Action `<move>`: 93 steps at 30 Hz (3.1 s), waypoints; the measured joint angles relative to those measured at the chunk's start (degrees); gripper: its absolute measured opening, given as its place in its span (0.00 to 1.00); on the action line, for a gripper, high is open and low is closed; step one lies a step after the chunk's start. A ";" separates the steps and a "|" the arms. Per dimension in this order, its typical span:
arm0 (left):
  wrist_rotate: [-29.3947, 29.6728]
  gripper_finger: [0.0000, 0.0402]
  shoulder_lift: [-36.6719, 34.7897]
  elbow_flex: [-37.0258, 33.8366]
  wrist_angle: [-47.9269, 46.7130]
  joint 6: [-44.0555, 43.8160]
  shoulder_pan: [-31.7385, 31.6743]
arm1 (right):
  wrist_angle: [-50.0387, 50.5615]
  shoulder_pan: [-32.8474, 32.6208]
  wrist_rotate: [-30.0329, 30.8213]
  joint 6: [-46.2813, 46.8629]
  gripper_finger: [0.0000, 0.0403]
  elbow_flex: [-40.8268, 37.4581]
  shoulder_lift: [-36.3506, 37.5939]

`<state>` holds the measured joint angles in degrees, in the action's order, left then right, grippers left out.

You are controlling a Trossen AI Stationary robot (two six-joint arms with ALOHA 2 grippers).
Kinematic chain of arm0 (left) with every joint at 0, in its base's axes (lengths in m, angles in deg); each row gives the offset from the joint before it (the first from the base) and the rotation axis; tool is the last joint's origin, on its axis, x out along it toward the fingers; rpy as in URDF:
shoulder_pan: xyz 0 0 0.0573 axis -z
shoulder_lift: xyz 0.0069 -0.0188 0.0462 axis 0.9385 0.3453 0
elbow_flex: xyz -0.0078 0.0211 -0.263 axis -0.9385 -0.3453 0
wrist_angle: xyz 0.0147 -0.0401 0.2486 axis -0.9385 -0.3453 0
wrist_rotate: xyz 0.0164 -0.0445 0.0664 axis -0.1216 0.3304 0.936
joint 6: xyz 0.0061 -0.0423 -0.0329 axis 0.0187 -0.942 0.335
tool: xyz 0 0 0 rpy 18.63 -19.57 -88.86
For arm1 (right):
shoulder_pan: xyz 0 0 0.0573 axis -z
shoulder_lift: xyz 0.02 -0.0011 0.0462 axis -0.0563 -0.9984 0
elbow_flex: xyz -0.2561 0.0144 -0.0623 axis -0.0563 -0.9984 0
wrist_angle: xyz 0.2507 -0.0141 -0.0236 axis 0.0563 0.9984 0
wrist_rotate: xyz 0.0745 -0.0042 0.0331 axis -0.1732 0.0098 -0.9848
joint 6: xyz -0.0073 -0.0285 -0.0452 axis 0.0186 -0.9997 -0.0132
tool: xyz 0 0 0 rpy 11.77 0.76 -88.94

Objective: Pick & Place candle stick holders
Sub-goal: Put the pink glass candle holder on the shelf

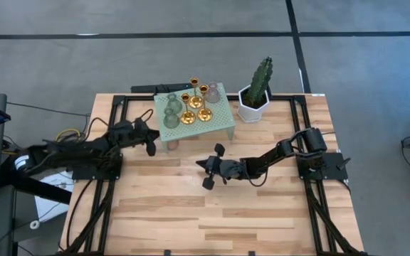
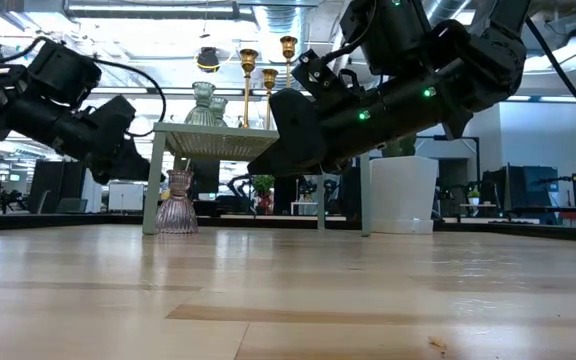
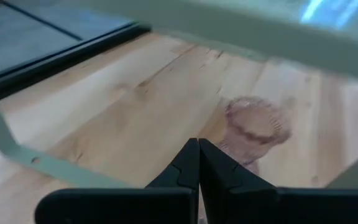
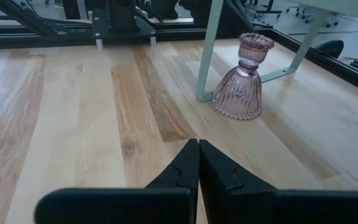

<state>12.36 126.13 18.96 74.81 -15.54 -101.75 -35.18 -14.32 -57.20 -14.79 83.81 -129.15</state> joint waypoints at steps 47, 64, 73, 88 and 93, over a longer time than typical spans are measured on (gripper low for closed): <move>-14.12 0.00 24.31 0.02 25.95 3.02 3.39 | -3.73 7.53 -14.76 -0.93 0.22 1.30 -0.04; -13.94 0.00 24.31 0.02 26.36 3.06 3.39 | -2.42 10.03 -14.11 -0.19 0.57 6.24 -4.99; -13.96 0.00 24.31 0.02 26.30 3.04 3.39 | -2.05 10.51 -14.98 -0.22 0.64 17.40 -16.99; -13.96 0.00 24.31 0.02 26.25 3.21 3.39 | -5.67 10.54 -5.67 1.66 0.67 18.35 -16.96; -13.97 0.00 24.31 0.00 26.25 3.21 3.39 | -5.51 10.64 -5.71 -0.52 0.67 19.86 -16.96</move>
<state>-1.62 150.44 18.96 101.06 -12.33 -98.36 -40.69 -3.68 -62.91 -15.30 103.66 -146.11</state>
